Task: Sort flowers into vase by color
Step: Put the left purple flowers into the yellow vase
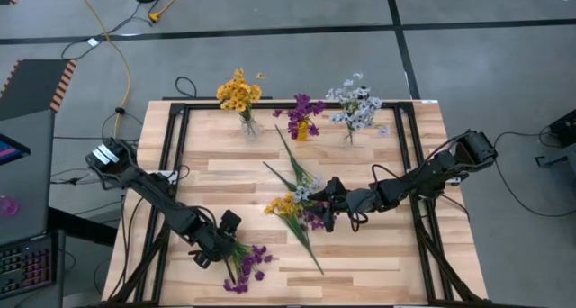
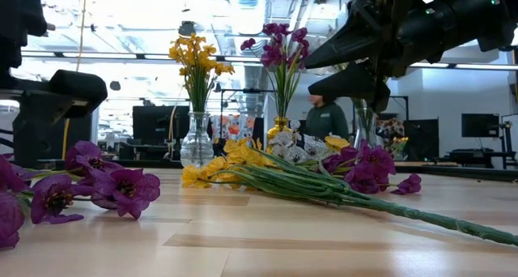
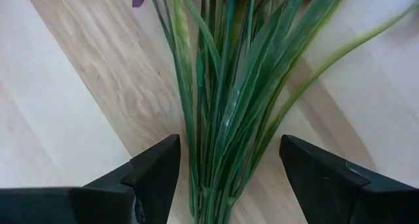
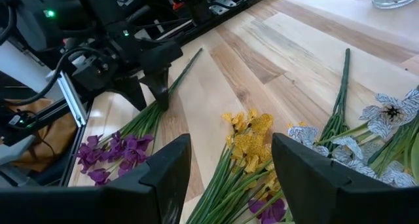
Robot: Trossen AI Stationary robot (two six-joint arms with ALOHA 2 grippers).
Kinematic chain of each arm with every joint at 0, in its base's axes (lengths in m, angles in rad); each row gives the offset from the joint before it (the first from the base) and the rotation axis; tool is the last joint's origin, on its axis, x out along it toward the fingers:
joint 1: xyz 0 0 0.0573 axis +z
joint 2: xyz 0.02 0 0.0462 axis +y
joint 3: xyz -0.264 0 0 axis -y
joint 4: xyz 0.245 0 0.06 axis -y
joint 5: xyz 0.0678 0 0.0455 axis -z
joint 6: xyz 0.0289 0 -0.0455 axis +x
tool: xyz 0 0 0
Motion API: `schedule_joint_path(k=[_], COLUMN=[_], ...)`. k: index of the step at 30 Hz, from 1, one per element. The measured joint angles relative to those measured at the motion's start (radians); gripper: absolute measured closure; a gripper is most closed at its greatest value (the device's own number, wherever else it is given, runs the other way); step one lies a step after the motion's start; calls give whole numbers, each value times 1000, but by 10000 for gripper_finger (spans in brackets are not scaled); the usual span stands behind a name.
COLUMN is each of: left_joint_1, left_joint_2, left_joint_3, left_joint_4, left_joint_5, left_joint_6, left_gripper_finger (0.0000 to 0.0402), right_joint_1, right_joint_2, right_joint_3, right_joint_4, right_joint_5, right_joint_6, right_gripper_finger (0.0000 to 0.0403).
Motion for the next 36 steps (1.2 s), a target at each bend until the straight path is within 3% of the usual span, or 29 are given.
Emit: schedule_joint_path(k=[19,36], left_joint_1=[34,34], left_joint_2=[8,8], left_joint_3=[0,0], left_joint_4=[63,60], left_joint_5=[79,45], left_joint_6=[-98,-177], left_gripper_finger=[155,309], right_joint_1=[0,0], right_joint_2=[0,0], right_joint_3=[0,0], right_joint_4=[-1,-1], right_joint_5=[0,0], right_joint_6=[0,0], right_gripper_finger=[162,162])
